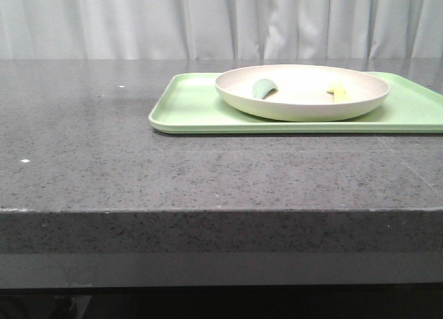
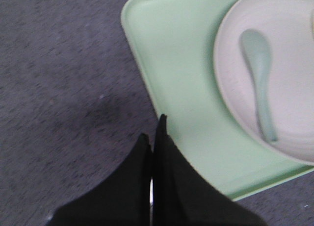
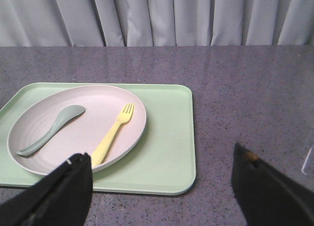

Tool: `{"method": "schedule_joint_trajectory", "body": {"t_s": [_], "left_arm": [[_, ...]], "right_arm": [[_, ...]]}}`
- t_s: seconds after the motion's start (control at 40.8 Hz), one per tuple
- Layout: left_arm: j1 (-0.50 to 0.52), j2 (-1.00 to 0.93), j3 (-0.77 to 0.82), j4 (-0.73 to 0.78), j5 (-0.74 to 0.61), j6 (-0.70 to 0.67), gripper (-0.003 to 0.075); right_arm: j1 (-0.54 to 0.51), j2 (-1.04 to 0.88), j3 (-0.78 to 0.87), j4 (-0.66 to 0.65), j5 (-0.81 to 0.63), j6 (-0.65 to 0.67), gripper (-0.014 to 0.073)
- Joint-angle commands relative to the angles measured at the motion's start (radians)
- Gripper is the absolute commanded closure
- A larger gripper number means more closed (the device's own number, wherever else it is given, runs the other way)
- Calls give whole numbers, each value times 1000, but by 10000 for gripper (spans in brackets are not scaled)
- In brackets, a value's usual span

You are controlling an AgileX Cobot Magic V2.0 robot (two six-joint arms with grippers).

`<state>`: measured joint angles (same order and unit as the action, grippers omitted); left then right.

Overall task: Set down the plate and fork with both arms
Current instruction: 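Set the plate down on the green tray and release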

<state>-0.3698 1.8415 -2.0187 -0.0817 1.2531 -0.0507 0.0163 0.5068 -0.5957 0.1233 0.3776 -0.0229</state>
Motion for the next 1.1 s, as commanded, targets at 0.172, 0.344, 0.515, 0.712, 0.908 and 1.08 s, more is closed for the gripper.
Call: {"method": "schedule_joint_trajectory", "body": {"t_s": [0.172,0.344,0.515,0.712,0.908,1.08], "left_arm": [[72,-402,441,63,-320,-48,738],[113,-633,754,63,-595,-48,738],[122,-897,1045,71,-838,-48,738],[122,-1181,1313,71,-998,-48,738],[122,-1440,1489,71,-1015,-48,738],[122,-1584,1568,71,-1000,-48,738]], "right_arm": [[0,10,-36,-1,-44,-5,-9],[0,10,-36,-1,-43,-5,-9],[0,10,-36,-1,-43,-5,-9],[0,13,-36,-1,-43,-5,-9],[0,67,-52,61,-1,-5,-9],[0,185,-129,84,61,-6,-9]]}}
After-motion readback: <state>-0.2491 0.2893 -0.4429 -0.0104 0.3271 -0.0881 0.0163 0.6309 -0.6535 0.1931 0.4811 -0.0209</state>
